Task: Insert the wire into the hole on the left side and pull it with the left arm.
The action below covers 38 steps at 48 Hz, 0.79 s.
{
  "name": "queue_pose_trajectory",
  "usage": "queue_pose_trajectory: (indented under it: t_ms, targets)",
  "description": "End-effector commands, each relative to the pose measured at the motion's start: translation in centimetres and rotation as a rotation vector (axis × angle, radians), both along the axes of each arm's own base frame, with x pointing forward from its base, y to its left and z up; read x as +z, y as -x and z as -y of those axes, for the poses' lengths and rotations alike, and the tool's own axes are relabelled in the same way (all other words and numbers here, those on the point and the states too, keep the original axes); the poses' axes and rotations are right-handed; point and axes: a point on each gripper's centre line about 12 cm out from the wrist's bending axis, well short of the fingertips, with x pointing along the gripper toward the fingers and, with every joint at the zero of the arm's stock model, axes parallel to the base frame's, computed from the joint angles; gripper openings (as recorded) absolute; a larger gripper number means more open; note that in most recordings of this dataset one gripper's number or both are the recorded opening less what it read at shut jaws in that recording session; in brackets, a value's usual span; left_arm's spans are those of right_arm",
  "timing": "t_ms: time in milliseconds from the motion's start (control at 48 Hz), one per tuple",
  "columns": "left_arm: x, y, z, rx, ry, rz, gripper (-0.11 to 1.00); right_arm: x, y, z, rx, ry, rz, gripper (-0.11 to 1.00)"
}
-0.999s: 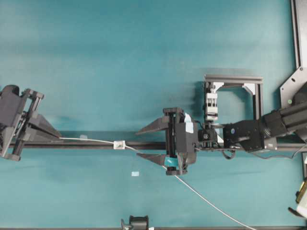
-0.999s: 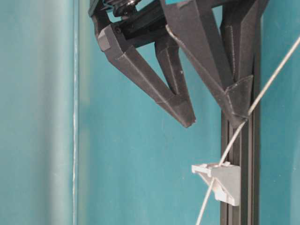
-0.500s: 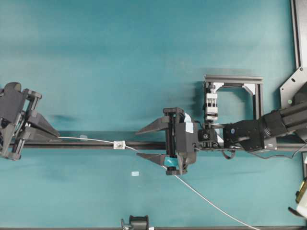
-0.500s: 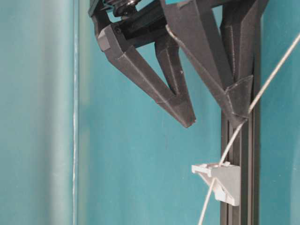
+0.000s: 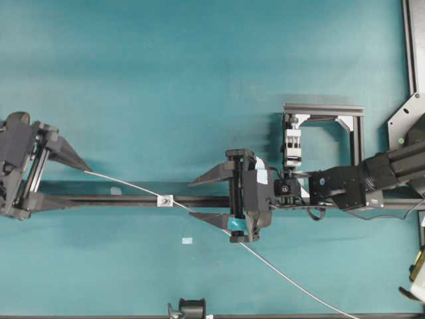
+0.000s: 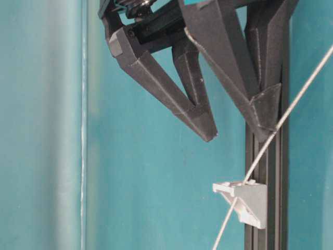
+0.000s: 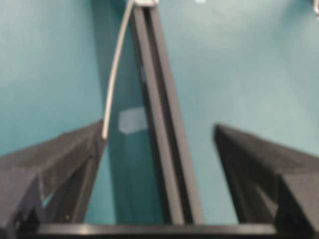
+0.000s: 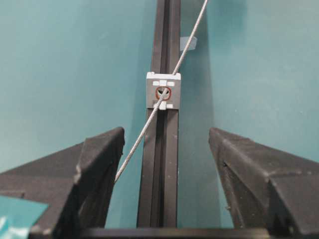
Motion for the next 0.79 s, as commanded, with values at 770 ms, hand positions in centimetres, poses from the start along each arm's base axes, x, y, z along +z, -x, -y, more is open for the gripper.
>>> queue_pose_trajectory:
  t_ms: [770]
  targets:
    - [2.1,-0.6,-2.7,0.091,-0.040,0.108,0.85,4.4,0.4,2.2,-0.028,0.029,0.083,0.77]
